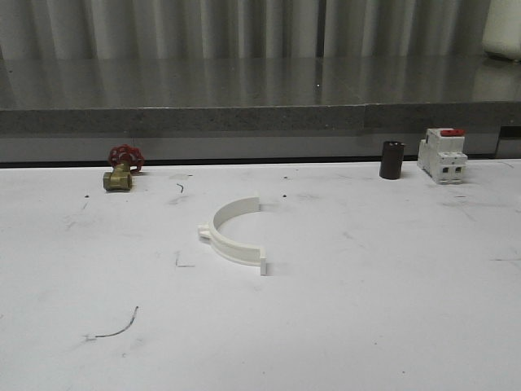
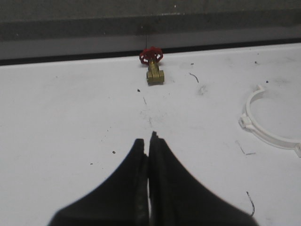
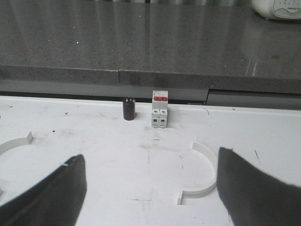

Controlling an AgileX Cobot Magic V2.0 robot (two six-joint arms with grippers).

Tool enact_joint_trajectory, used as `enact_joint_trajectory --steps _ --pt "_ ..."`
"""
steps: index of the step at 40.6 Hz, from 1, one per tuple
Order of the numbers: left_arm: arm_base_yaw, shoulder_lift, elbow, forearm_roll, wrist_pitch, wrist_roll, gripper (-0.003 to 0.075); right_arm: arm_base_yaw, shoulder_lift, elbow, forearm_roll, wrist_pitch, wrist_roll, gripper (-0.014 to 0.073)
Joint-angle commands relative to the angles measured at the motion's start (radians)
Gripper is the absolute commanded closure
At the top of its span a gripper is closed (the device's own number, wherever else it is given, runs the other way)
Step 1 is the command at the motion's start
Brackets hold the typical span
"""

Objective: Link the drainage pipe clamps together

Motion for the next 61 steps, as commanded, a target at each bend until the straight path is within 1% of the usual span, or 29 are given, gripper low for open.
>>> enact_joint_trajectory --steps 1,8,14,45,55,61 --pt "0.002 -0.121 0.029 0.014 -0.106 0.004 0.0741 -0.001 0.014 -0.036 -0.009 -0.076 -0.006 0.0004" --pt "0.002 -0.303 0.062 0.047 -0.128 0.004 0.0741 -0.001 0.014 -0.036 -0.009 -0.076 -0.006 0.0004" --pt "0.002 -0.37 0.062 0.099 -0.122 0.004 0.0741 -0.001 0.014 -0.036 -0.009 -0.076 -0.006 0.0004" --pt "0.002 -0.373 0.062 0.099 -0.114 0.004 0.0741 -0.001 0.014 -0.036 -0.009 -0.076 -0.006 0.0004" --pt "0.002 -0.373 0.062 0.099 -0.114 0.004 0.0741 -0.001 0.014 -0.036 -0.003 -0.124 -0.006 0.0004" --pt "0.002 -0.373 0.062 0.099 -0.114 0.004 0.0741 -0.001 0.065 -0.075 0.0 -0.079 -0.005 0.0004"
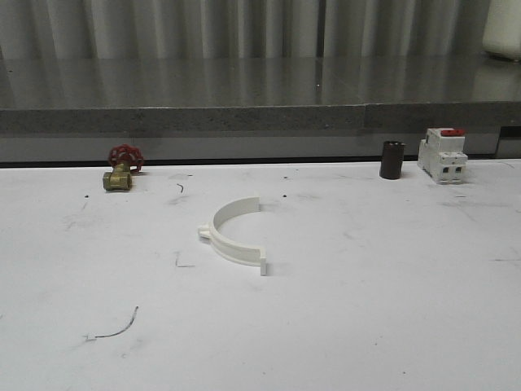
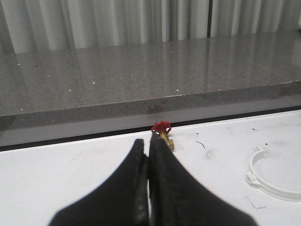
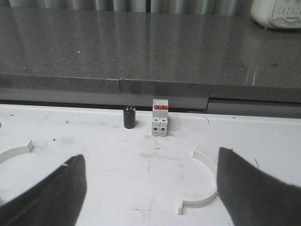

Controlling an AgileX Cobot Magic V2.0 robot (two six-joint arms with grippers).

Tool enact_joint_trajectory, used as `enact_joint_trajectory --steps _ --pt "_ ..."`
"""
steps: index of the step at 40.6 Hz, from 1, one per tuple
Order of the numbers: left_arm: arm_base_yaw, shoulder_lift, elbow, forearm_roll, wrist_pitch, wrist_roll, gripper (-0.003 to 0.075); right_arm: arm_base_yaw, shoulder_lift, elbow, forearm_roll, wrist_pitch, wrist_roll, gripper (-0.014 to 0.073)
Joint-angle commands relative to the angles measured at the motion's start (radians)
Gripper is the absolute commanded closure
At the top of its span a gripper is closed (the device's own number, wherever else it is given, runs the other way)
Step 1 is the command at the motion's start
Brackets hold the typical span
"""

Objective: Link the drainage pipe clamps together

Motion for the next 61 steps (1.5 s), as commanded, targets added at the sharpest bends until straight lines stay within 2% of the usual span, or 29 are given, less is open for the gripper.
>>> enact_joint_trajectory --steps 1,15,19,28,35,50,61 --pt "0.002 0.009 -0.027 0.005 -0.077 0.002 0.0741 -0.001 0.078 -0.075 0.0 -0.047 -0.005 0.0004" --pt "0.002 0.009 -0.027 0.005 -0.077 0.002 0.0741 -0.009 0.629 -0.449 -0.036 0.239 0.061 0.0004" --pt "0.002 0.009 -0.027 0.005 -0.077 0.002 0.0741 -0.062 0.76 -0.516 -0.048 0.283 0.099 0.0004" --pt "0.002 0.009 -0.027 0.005 -0.077 0.002 0.0741 -0.246 1.004 -0.618 -0.024 0.337 0.098 0.0004" --pt "0.002 0.009 -0.027 0.005 -0.077 0.002 0.0741 -0.328 1.213 -0.72 0.012 0.419 0.096 0.0004" --pt "0.002 0.009 -0.027 0.005 -0.077 0.002 0.0741 -0.339 1.482 -0.896 0.068 0.462 0.105 0.0006" --pt "0.002 0.009 -0.027 0.005 -0.077 0.002 0.0741 -0.339 1.552 -0.933 0.064 0.446 0.137 0.0013"
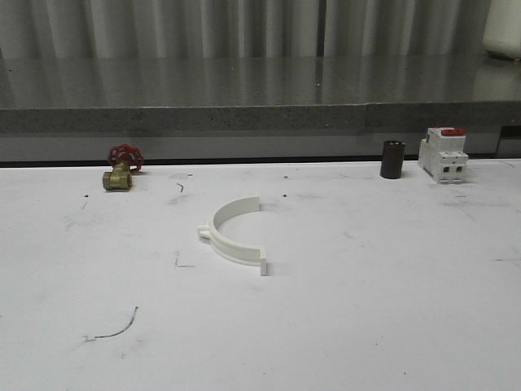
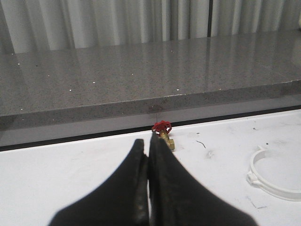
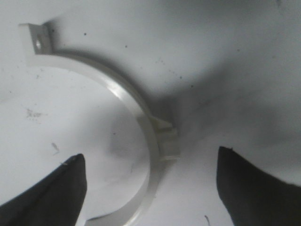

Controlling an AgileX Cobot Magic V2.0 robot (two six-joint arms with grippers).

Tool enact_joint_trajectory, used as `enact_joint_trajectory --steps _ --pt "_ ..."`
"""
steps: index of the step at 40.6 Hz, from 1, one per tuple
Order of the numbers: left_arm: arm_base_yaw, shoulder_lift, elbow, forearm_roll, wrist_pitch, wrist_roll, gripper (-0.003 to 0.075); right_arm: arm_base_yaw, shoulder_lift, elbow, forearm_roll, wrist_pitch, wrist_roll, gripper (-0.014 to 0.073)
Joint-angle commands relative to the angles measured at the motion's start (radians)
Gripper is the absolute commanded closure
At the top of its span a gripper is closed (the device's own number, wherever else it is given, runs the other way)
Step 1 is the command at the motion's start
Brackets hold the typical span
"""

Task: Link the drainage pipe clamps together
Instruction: 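Grasp the second clamp half's end tab with the right gripper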

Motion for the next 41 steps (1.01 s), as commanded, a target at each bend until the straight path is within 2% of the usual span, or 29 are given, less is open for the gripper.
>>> enact_joint_trajectory --steps 1,9,23,33,41 --pt "0.002 0.009 -0.027 0.003 -0.079 0.002 0.0741 -0.005 -0.041 -0.032 -0.003 -0.018 0.002 0.0022" --pt "0.002 0.009 -0.027 0.003 -0.079 0.002 0.0741 -0.005 -0.005 -0.051 -0.012 0.001 0.002 0.0111" --pt "0.002 0.009 -0.027 0.003 -0.079 0.002 0.0741 -0.005 0.019 -0.078 -0.04 0.036 0.001 0.0139" --pt "0.002 0.009 -0.027 0.003 -0.079 0.002 0.0741 -0.005 0.02 -0.079 -0.07 0.044 -0.001 0.036" --pt "0.002 0.009 -0.027 0.003 -0.079 0.002 0.0741 -0.005 0.02 -0.079 -0.07 0.052 -0.011 0.0411"
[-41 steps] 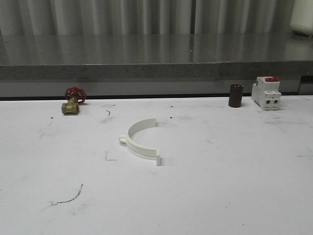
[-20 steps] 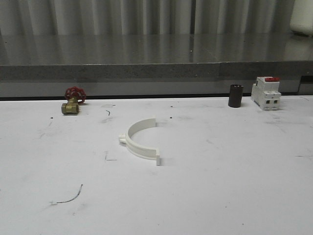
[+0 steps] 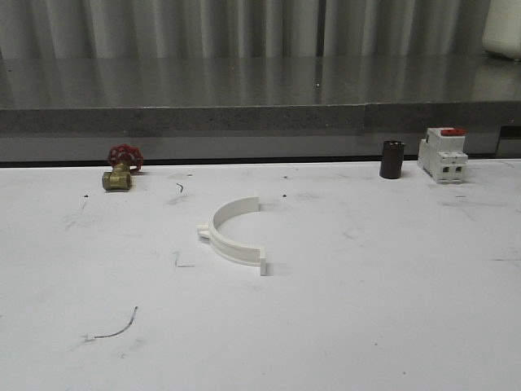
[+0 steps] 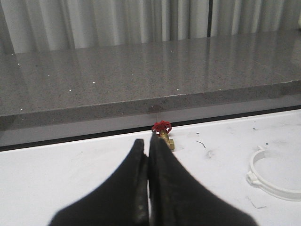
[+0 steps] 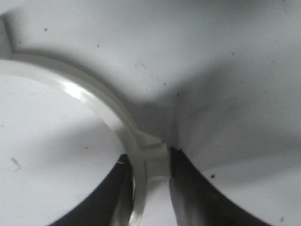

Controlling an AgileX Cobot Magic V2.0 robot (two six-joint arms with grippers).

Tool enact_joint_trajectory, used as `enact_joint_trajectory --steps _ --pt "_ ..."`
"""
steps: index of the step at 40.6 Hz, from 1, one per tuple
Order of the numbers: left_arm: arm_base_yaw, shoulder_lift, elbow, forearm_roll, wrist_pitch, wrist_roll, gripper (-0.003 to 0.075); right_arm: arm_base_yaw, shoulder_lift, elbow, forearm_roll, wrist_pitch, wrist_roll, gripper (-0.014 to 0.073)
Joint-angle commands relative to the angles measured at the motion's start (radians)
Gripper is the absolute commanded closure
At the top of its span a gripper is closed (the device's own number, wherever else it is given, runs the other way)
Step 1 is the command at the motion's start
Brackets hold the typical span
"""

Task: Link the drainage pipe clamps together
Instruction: 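Grasp the second clamp half's end tab with the right gripper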

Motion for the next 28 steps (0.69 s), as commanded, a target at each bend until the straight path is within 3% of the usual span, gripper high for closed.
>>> enact_joint_trajectory --steps 1,10,28 --pt "0.002 0.009 -0.027 0.003 -0.079 0.002 0.0741 -0.005 -0.054 -0.028 -0.015 0.007 -0.015 0.0424" --pt "0.002 0.009 -0.027 0.003 -0.079 0.002 0.0741 -0.005 -0.054 -0.033 -0.016 0.011 -0.046 0.0486" --pt "0.002 0.009 -0.027 0.003 -0.079 0.002 0.0741 0.047 -0.124 -0.103 -0.068 0.123 -0.044 0.0485"
